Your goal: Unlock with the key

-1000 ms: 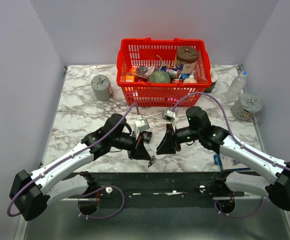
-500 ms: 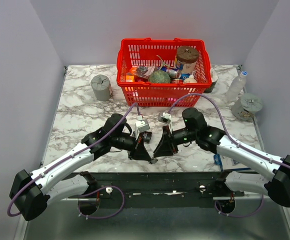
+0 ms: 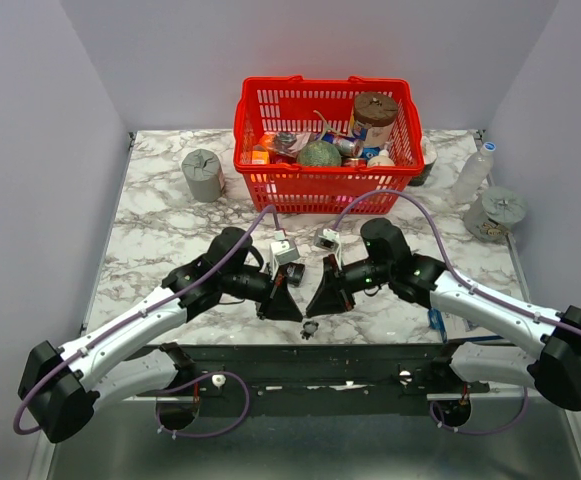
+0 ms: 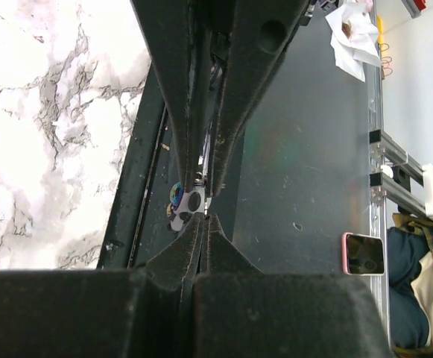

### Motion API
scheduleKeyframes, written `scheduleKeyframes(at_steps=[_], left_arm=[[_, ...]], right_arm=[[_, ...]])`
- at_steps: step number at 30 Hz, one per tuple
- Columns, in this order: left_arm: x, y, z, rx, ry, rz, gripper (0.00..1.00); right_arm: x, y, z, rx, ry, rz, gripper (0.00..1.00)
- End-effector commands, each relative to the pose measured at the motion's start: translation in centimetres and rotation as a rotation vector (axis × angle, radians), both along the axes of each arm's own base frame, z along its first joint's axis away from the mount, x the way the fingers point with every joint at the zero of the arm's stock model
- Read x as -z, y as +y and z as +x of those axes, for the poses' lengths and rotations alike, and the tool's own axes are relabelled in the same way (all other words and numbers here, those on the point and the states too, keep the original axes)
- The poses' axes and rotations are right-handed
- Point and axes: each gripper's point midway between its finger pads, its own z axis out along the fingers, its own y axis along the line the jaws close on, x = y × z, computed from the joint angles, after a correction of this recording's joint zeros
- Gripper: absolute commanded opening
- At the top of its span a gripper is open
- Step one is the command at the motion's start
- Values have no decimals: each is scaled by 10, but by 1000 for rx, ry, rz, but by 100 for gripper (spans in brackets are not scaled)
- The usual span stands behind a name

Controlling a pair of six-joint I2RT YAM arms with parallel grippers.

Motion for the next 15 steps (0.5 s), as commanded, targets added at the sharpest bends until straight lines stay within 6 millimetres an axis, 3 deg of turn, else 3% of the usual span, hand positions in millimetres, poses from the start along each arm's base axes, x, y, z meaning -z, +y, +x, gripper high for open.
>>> scheduleKeyframes(at_steps=[1,3,7,8,10,14,15], left_arm=[[-12,-2,0,8,-34,-46,0],[-10,-2,2,-4,-33,-43,0],[-11,-2,9,-56,-48,-61,0],[-8,-1,12,-79,-47,-57,9],[-16,-1,19,-137,-74,-92,24],[-23,3,34,-262,-109,-152,70],[-28,3,37,-291,-119,-176,75]], right_arm=[[0,1,-8,-39,13,13,11],[1,1,-8,-39,16,13,1],[3,4,0,30,30,14,1],[9,4,2,55,36,14,1],[-1,9,11,119,37,67,1],[-12,15,20,201,54,169,1],[-14,15,22,215,40,208,1]])
